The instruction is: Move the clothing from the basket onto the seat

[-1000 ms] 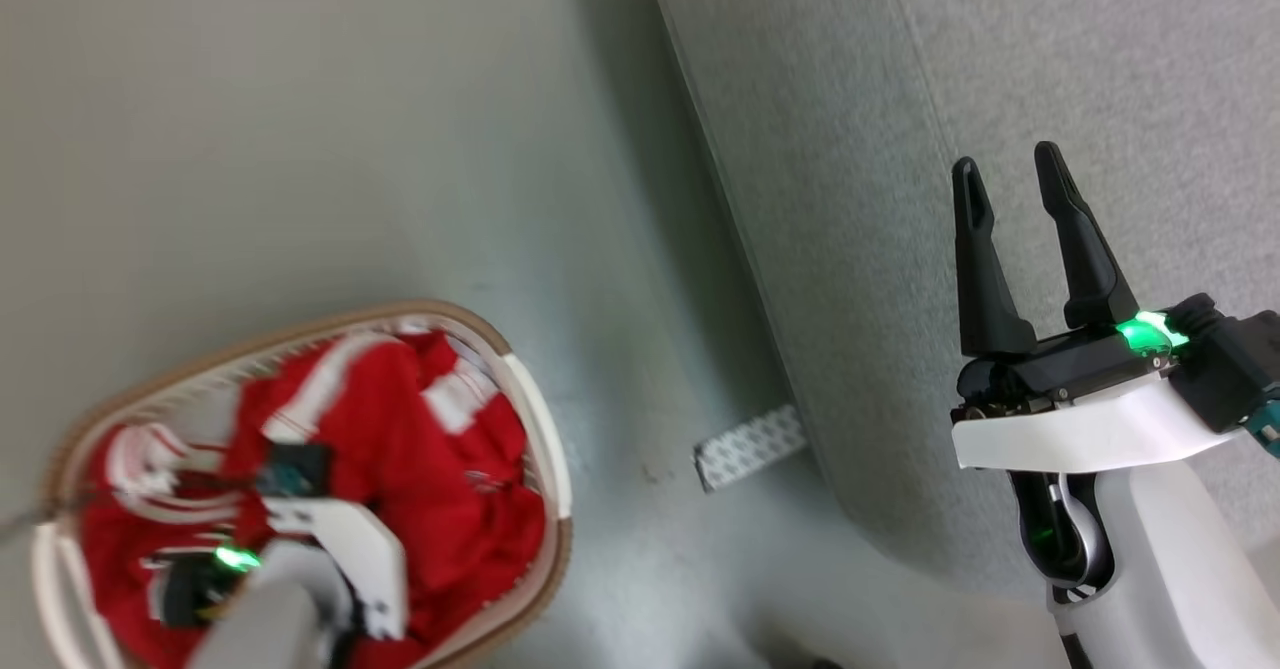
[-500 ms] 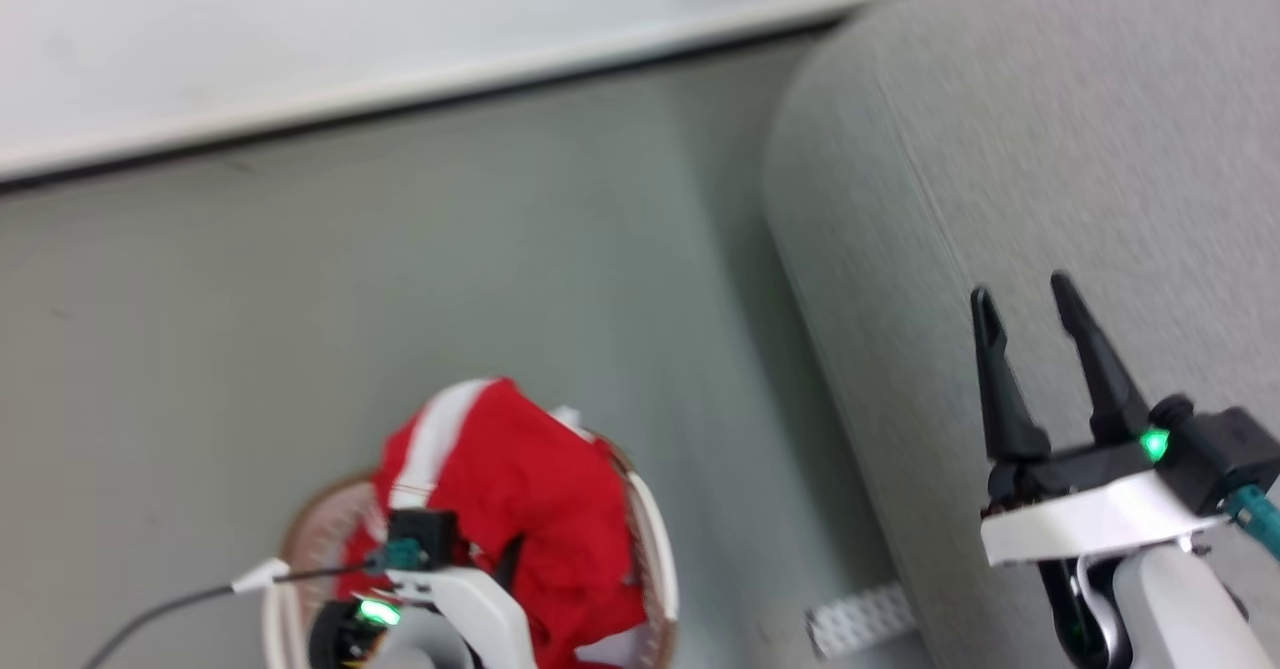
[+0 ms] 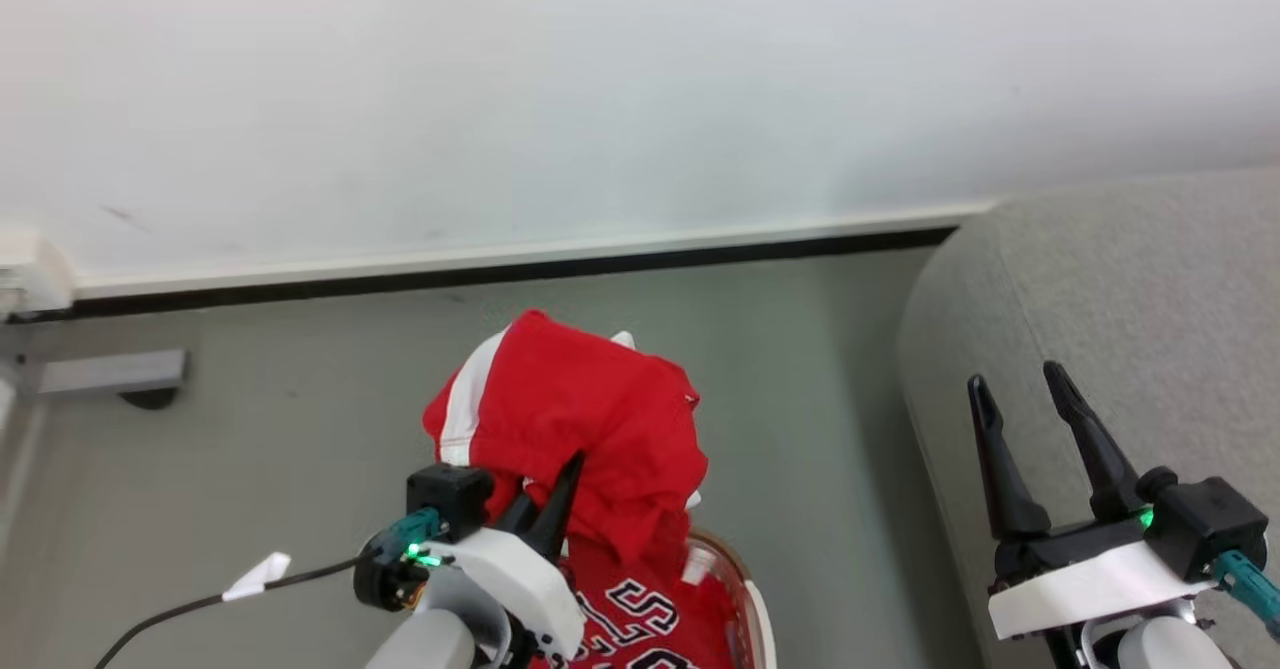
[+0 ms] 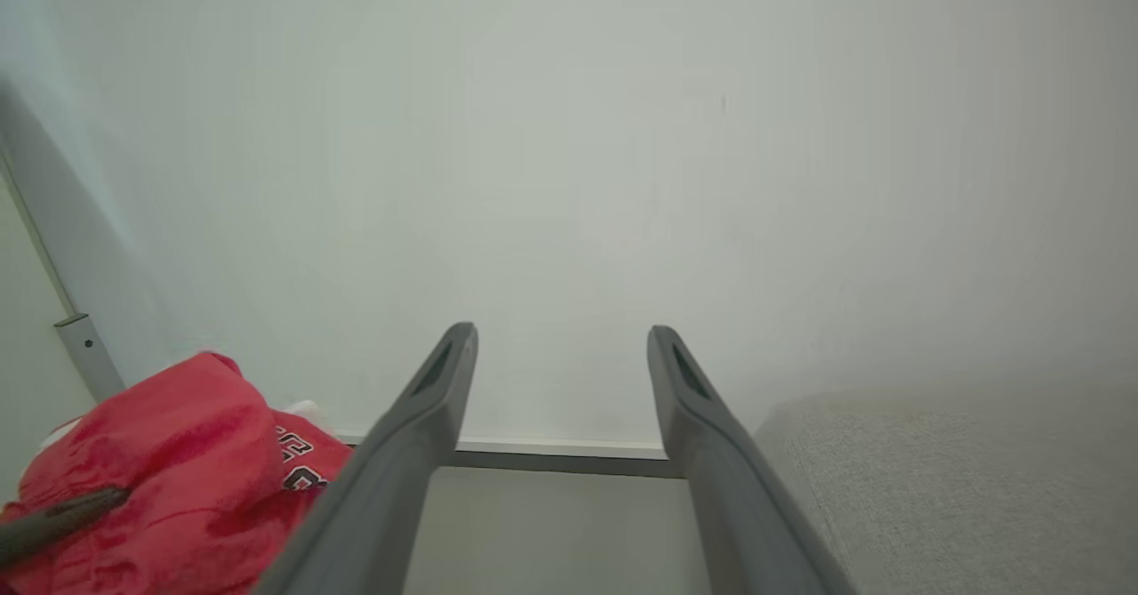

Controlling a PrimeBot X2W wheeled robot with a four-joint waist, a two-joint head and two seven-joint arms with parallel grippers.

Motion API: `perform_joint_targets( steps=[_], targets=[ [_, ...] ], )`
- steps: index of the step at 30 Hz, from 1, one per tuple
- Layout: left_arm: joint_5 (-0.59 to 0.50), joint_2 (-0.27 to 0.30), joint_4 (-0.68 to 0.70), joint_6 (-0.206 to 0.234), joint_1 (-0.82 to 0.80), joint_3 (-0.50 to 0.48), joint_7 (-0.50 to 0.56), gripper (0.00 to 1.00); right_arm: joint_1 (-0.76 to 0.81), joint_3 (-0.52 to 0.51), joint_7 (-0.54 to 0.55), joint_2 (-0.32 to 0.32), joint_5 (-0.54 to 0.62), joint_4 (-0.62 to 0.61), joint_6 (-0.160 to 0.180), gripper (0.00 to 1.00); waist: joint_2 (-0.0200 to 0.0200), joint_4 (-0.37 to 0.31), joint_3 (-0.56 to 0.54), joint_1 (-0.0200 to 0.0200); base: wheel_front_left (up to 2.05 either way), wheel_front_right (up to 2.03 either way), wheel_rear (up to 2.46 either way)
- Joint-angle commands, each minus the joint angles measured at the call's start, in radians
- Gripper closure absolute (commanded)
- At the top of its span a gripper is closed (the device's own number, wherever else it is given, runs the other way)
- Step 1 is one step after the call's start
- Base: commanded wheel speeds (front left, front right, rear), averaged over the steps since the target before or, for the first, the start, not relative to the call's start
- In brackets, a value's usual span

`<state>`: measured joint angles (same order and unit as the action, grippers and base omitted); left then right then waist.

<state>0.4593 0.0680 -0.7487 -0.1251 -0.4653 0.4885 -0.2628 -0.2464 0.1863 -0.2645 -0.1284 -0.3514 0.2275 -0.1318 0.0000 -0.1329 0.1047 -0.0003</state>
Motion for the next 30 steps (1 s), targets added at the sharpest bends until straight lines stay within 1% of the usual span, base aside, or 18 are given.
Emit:
perform_joint_targets(
  steps=[1, 7, 9, 13, 17, 21, 25, 28, 30],
  targets=[
    [-0.017, 0.008, 0.054, 0.002, 0.025, -0.012, -0.003, 1.0, 0.02, 0.001, 0.0, -0.008, 0.008, 0.007, 0.002, 0.0, 0.0, 0.046, -0.049, 0.0003, 0.0, 0.0, 0.0],
    [-0.074, 0.034, 0.258, 0.024, 0.057, -0.038, -0.003, 1.0, 0.048, 0.012, 0.0, -0.004, 0.006, 0.013, 0.002, 0.0, 0.0, 0.069, -0.086, 0.0003, 0.0, 0.0, 0.0],
    [-0.114, 0.051, 0.325, 0.04, 0.057, -0.031, -0.003, 1.0, 0.053, 0.016, 0.0, -0.001, 0.006, 0.015, 0.002, 0.0, 0.0, 0.072, -0.094, 0.0003, 0.0, 0.0, 0.0],
    [-0.128, 0.073, 0.448, 0.063, 0.057, -0.044, 0.001, 1.0, 0.059, 0.02, 0.0, 0.005, 0.003, 0.014, 0.002, 0.0, 0.0, 0.075, -0.104, 0.0003, 0.0, 0.0, 0.0],
    [-0.122, 0.096, 0.551, 0.08, 0.062, -0.052, 0.042, 1.0, 0.065, 0.033, 0.0, 0.013, -0.002, 0.012, 0.002, 0.0, 0.0, 0.073, -0.108, 0.0003, 0.0, 0.0, 0.0],
    [-0.116, 0.113, 0.618, 0.096, 0.078, -0.057, 0.079, 1.0, 0.056, 0.052, 0.0, 0.012, -0.006, 0.003, 0.002, 0.0, 0.0, 0.068, -0.108, 0.0003, 0.0, 0.0, 0.0],
    [-0.107, 0.119, 0.649, 0.105, 0.091, -0.058, 0.095, 1.0, 0.048, 0.064, 0.0, 0.006, -0.003, -0.005, 0.002, 0.0, 0.0, 0.066, -0.105, 0.0003, 0.0, 0.0, 0.0],
    [-0.102, 0.116, 0.653, 0.108, 0.095, -0.054, 0.1, 1.0, 0.037, 0.098, 0.0, -0.007, 0.002, -0.016, 0.002, 0.0, 0.0, 0.067, -0.102, 0.0003, 0.0, 0.0, 0.0],
    [-0.098, 0.114, 0.65, 0.109, 0.095, -0.052, 0.104, 1.0, 0.019, 0.139, 0.0, -0.022, -0.007, -0.032, 0.002, 0.0, 0.0, 0.067, -0.099, 0.0003, 0.0, 0.0, 0.0]
  ],
)
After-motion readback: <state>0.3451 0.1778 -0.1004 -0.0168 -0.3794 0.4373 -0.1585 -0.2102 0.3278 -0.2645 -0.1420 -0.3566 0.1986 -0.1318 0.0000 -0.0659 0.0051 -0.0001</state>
